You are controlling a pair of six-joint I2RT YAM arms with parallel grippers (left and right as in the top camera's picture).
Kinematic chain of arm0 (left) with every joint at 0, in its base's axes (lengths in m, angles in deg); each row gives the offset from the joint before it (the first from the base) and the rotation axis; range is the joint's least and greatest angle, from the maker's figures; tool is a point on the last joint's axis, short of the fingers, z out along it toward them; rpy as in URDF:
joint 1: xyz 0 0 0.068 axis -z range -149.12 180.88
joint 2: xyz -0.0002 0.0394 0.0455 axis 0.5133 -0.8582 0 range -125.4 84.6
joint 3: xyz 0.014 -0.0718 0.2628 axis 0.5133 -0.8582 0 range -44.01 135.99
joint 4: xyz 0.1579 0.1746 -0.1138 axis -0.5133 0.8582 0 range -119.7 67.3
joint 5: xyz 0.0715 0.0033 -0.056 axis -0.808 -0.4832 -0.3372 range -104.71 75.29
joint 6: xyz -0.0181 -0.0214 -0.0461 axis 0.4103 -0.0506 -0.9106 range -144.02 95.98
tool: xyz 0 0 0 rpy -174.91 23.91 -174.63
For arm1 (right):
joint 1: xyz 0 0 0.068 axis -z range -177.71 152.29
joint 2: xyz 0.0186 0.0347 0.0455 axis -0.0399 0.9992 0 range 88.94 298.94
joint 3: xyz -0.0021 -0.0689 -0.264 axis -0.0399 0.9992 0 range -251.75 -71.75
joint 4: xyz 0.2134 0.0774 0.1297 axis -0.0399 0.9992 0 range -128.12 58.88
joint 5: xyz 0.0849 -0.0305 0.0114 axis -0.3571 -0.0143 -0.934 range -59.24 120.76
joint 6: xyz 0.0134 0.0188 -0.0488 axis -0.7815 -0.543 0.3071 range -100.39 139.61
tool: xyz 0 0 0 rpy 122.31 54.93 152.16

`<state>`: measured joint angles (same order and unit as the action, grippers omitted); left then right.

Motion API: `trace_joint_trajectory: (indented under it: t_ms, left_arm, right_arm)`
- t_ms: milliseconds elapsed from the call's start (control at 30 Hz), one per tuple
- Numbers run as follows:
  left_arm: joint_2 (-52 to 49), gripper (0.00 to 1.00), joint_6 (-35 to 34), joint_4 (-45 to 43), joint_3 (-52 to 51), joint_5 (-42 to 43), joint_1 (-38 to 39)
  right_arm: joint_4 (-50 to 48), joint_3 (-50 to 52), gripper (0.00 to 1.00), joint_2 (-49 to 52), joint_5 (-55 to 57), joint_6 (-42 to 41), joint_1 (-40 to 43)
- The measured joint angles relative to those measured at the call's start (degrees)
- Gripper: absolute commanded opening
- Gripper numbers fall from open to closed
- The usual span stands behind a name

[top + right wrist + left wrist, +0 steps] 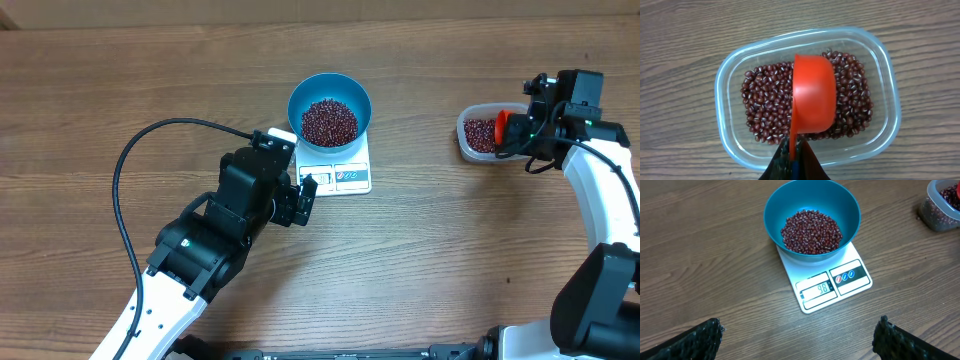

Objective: Scoop item into bowl and weigh 150g on scale

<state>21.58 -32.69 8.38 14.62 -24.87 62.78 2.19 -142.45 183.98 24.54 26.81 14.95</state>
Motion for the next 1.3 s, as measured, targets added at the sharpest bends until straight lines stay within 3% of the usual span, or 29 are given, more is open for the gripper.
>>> trace_joint_trajectory:
  t_ms: [733, 1300]
  left_arm:
    - [0.0, 0.99, 0.0, 0.0, 0.0, 0.0, 0.0]
    - [0.0, 0.99, 0.0, 0.0, 0.0, 0.0, 0.0]
  right_arm:
    - [2.9, 0.0, 0.04, 0.4, 3.0, 13.9, 0.0]
    - [3.0, 0.0, 0.04, 5.9, -5.8, 15.3, 0.1]
